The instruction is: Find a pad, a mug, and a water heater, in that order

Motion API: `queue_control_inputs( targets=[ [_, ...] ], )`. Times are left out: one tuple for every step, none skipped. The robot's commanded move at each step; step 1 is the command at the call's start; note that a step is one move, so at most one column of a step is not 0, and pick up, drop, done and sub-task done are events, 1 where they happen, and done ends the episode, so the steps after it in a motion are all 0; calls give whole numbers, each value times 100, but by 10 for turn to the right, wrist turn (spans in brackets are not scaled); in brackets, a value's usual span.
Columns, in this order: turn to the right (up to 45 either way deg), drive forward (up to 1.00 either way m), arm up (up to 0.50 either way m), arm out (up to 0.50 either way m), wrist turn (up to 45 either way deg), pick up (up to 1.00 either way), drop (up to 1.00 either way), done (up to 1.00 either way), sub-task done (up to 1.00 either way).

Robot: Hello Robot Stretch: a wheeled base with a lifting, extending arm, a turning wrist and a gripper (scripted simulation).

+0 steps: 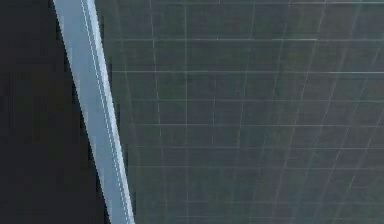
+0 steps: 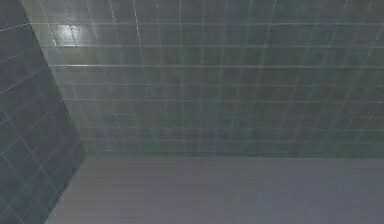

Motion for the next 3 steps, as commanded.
queue_control_inputs(
  targets=[
    [-390,0,0,0,0,0,0,0,0],
    [0,30,0,0,0,0,0,0,0],
    [-300,0,0,0,0,0,0,0,0]
  ],
)
